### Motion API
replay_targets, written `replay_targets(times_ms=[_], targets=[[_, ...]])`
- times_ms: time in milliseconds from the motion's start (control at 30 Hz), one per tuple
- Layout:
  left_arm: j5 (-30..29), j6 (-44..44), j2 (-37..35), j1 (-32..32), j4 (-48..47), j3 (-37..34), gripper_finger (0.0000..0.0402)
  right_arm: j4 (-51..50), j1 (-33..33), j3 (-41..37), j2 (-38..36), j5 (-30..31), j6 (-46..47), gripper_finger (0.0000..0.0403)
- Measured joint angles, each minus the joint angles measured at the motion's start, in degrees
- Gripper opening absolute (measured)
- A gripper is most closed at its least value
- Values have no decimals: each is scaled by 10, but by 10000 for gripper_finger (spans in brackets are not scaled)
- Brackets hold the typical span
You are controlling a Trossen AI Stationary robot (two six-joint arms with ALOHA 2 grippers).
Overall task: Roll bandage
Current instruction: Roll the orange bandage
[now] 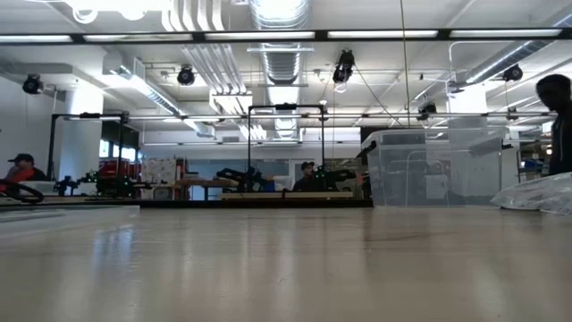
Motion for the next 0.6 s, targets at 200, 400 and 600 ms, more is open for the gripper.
replay_targets(times_ms=[200,400,600], targets=[[56,12,1,3,-2,0,62,2,-10,0,3,-185,-6,106],[121,9,18,3,7,0,68,12,-44,-1,29,-186,-53,167],[171,-3,36,4,-5,0,63,-33,-57,-1,51,-151,-113,207]])
